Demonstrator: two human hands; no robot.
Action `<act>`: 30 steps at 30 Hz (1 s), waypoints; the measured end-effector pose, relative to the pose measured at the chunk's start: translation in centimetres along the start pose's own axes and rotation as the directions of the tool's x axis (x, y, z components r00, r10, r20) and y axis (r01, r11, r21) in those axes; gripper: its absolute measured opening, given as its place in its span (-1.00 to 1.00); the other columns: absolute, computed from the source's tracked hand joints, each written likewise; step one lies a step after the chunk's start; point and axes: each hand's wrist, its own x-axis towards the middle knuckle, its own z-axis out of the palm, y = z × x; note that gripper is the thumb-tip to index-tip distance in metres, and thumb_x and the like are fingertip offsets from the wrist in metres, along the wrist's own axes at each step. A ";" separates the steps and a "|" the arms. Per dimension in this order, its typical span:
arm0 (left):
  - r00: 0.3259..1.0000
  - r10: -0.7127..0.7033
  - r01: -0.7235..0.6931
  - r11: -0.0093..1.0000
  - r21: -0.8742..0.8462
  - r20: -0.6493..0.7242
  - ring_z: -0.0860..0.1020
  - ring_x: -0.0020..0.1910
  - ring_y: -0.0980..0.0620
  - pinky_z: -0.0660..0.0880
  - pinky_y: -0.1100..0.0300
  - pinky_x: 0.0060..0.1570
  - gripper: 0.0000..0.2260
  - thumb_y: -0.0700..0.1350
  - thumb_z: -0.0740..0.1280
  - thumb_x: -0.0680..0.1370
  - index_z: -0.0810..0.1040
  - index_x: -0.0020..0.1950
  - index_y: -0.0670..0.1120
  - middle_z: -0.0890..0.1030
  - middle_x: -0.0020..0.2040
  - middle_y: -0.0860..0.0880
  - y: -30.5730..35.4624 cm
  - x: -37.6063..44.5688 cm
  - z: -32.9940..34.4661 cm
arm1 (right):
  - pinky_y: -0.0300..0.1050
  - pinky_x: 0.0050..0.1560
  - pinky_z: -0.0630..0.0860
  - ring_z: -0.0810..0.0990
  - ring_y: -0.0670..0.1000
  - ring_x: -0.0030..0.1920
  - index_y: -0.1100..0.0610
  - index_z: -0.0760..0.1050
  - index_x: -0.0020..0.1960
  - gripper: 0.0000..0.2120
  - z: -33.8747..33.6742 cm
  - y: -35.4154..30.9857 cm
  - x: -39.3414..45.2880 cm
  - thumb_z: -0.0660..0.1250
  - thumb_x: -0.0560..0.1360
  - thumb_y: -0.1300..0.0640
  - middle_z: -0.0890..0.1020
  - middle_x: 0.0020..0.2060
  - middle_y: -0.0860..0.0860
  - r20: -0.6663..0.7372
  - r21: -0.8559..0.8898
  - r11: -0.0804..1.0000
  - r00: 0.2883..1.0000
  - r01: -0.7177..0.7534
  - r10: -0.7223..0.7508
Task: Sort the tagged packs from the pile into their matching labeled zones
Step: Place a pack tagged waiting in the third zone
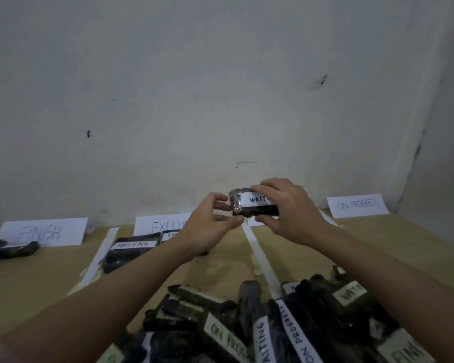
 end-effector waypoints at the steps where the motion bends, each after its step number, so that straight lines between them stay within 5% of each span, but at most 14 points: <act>1: 0.999 0.022 -0.028 0.988 0.155 0.041 0.52 0.10 0.04 0.47 0.23 -0.05 -0.56 -0.07 0.36 0.50 0.31 0.33 -0.07 0.48 0.20 0.00 -0.7 0.9 0.5 | 0.10 0.11 0.44 0.49 0.17 0.16 0.14 0.48 0.25 -0.46 0.4 1.5 0.2 0.51 0.30 0.12 0.56 0.13 0.09 0.025 -0.024 0.999 0.999 -0.047 0.048; 5: 0.967 0.100 -0.221 0.790 0.571 0.235 0.35 0.32 0.03 0.32 0.21 0.25 -0.52 0.00 0.25 0.56 0.23 0.43 -0.09 0.35 0.38 -0.03 -4.0 3.7 2.3 | 0.02 0.23 0.35 0.33 0.08 0.29 0.06 0.34 0.37 -0.50 3.5 7.2 1.0 0.37 0.46 0.08 0.43 0.30 0.02 0.323 -0.135 0.966 0.913 -0.218 0.251; 10: 0.919 0.044 -0.320 0.662 0.678 0.391 0.32 0.36 0.02 0.31 0.19 0.24 -0.55 0.05 0.13 0.60 0.19 0.45 -0.06 0.28 0.43 0.00 -6.6 6.2 4.2 | 0.00 0.24 0.38 0.37 0.11 0.28 0.11 0.37 0.36 -0.54 8.7 11.0 1.6 0.31 0.47 0.20 0.43 0.29 0.09 0.589 -0.139 0.951 0.749 -0.276 0.303; 17: 0.910 -0.003 -0.305 0.673 0.674 0.414 0.35 0.33 0.04 0.30 0.22 0.23 -0.56 0.06 0.11 0.61 0.18 0.45 -0.05 0.26 0.44 0.03 -7.9 7.0 4.8 | 0.02 0.23 0.41 0.39 0.11 0.29 0.15 0.37 0.33 -0.57 12.6 11.7 1.6 0.28 0.47 0.22 0.42 0.28 0.11 0.656 -0.220 0.935 0.667 -0.278 0.353; 22: 0.902 -0.010 -0.314 0.672 0.670 0.433 0.32 0.36 0.05 0.28 0.22 0.25 -0.56 0.05 0.13 0.60 0.19 0.45 -0.04 0.27 0.44 0.04 -6.6 6.0 4.5 | 0.07 0.33 0.31 0.26 0.10 0.41 0.09 0.15 0.48 -0.34 9.8 10.7 2.0 0.36 0.46 0.12 0.27 0.42 0.08 0.697 -0.188 0.959 0.659 -0.212 0.282; 27: 0.890 0.037 -0.344 0.710 0.615 0.455 0.33 0.33 0.09 0.24 0.31 0.22 -0.61 0.03 0.16 0.60 0.27 0.41 -0.03 0.37 0.38 0.02 -3.4 3.6 4.1 | -0.11 0.21 0.39 0.45 0.01 0.22 0.05 0.38 0.36 -0.52 2.7 7.6 0.4 0.38 0.47 0.05 0.48 0.28 0.02 0.678 -0.010 0.981 0.719 -0.195 0.150; 30: 0.865 0.076 -0.397 0.707 0.585 0.496 0.38 0.27 0.13 0.28 0.30 0.20 -0.64 0.02 0.17 0.59 0.33 0.37 -0.03 0.44 0.31 0.04 -1.6 1.4 3.9 | -0.27 0.06 0.45 0.56 -0.09 0.07 -0.01 0.49 0.25 -0.63 -1.9 5.1 -2.3 0.39 0.46 0.05 0.58 0.10 -0.10 0.716 0.113 0.961 0.692 -0.250 0.096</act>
